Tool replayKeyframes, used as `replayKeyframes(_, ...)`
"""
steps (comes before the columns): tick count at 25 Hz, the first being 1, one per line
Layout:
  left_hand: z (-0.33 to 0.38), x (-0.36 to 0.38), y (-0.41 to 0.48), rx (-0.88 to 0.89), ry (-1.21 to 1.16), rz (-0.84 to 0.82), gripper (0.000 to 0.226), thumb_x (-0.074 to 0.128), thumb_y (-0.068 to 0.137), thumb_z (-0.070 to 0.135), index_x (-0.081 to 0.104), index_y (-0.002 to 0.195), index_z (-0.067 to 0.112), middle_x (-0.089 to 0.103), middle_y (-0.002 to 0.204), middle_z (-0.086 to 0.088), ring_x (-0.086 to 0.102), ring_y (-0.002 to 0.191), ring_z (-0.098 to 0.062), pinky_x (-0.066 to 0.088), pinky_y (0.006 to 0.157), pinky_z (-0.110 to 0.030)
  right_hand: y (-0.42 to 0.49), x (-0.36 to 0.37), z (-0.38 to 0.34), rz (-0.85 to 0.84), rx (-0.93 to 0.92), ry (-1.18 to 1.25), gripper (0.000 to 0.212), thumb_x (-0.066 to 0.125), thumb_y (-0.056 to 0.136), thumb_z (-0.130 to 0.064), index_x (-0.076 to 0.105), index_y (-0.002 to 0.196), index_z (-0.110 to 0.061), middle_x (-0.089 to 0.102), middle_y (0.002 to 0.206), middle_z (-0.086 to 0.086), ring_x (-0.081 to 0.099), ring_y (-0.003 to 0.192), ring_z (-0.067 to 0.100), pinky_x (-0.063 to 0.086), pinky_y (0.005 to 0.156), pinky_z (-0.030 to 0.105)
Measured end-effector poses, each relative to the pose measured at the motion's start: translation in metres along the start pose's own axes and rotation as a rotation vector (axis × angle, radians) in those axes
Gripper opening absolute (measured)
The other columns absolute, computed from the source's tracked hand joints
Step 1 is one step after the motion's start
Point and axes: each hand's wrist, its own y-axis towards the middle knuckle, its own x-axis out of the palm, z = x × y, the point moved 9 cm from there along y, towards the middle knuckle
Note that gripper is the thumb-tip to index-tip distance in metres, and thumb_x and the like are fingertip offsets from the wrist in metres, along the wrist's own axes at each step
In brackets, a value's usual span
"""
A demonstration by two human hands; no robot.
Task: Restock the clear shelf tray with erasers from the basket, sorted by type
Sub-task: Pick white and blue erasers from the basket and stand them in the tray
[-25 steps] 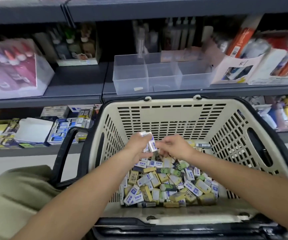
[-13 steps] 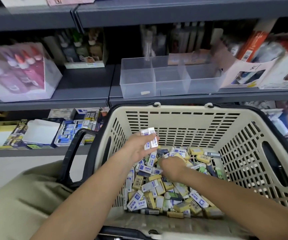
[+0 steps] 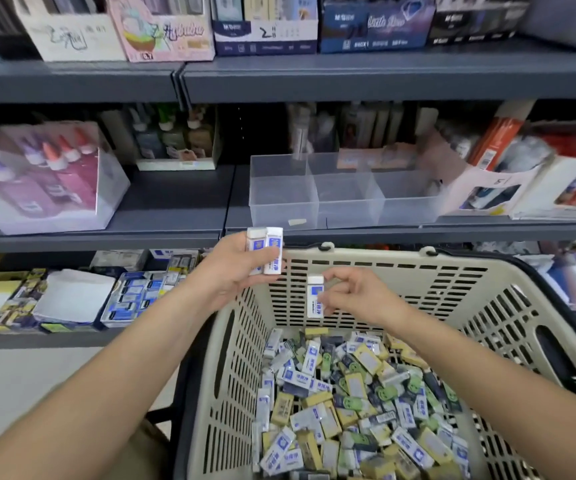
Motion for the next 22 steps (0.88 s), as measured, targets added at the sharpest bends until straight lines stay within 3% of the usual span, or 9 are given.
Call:
replayKeyframes(3,0.0,-0.011,0.009,0.031,-0.013,0.056,0.017,0.058,0.089,0.004,0.06,0.106,0.009,0.069,0.093,-0.008,0.067,0.085,-0.016,0.058,0.069,-0.024,0.015,-0.008,-0.022,0.071,-0.067,0.001,0.008,0.061,0.088,-0.014,0.061,0.08,-0.017,0.067,0.059,-0.004,0.063,0.058,0.001,0.044,0.069,0.015)
replayKeyframes(6,0.008,-0.015,0.022,0.087,0.026,0.091,0.017,0.059,0.089,0.006,0.061,0.106,0.009,0.069,0.091,-0.006,0.067,0.085,-0.016,0.057,0.072,-0.024,0.032,-0.02,-0.05,0.139,-0.15,-0.003,0.006,0.062,0.086,-0.007,0.064,0.082,-0.011,0.067,0.072,0.005,0.061,0.056,0.001,0.046,0.058,0.009)
replayKeyframes(9,0.019,-0.026,0.035,0.129,-0.027,0.146,0.011,0.06,0.088,0.006,0.063,0.098,0.011,0.069,0.088,-0.006,0.067,0.08,-0.015,0.058,0.072,-0.025,0.057,-0.036,-0.091,0.22,-0.291,0.057,0.021,0.064,0.082,0.001,0.062,0.083,-0.02,0.065,0.078,0.002,0.065,0.062,0.007,0.049,0.059,0.012)
replayKeyframes(13,0.024,-0.043,0.042,0.146,-0.099,0.219,0.012,0.059,0.089,0.007,0.063,0.093,0.017,0.069,0.094,-0.008,0.067,0.085,-0.017,0.058,0.071,-0.024,0.097,-0.047,-0.137,0.354,-0.401,-0.22,0.019,0.068,0.079,-0.007,0.063,0.08,-0.025,0.066,0.078,-0.004,0.062,0.073,0.011,0.052,0.071,0.021)
replayKeyframes(16,0.024,-0.057,0.046,0.157,-0.101,0.275,0.013,0.059,0.089,0.008,0.063,0.094,0.02,0.07,0.092,-0.004,0.067,0.087,-0.016,0.058,0.072,-0.026,0.123,-0.027,-0.137,0.251,-0.351,-0.532,0.009,0.066,0.08,-0.019,0.065,0.085,-0.027,0.068,0.078,-0.01,0.065,0.079,0.008,0.052,0.081,0.029)
replayKeyframes(19,0.019,-0.067,0.052,0.137,-0.093,0.298,0.019,0.059,0.09,0.008,0.062,0.108,0.013,0.068,0.095,-0.004,0.066,0.091,-0.017,0.056,0.075,-0.028,0.133,-0.01,-0.128,0.12,-0.294,-0.64,0.01,0.061,0.084,-0.023,0.066,0.093,-0.025,0.066,0.076,-0.013,0.064,0.081,0.009,0.053,0.081,0.031)
replayKeyframes(22,0.013,-0.068,0.056,0.126,-0.081,0.266,0.017,0.057,0.09,0.008,0.062,0.105,0.016,0.069,0.1,-0.004,0.066,0.094,-0.017,0.055,0.077,-0.028,0.137,0.001,-0.122,-0.001,-0.264,-0.704,0.017,0.056,0.086,-0.022,0.065,0.1,-0.022,0.061,0.073,-0.018,0.062,0.078,0.005,0.05,0.077,0.026)
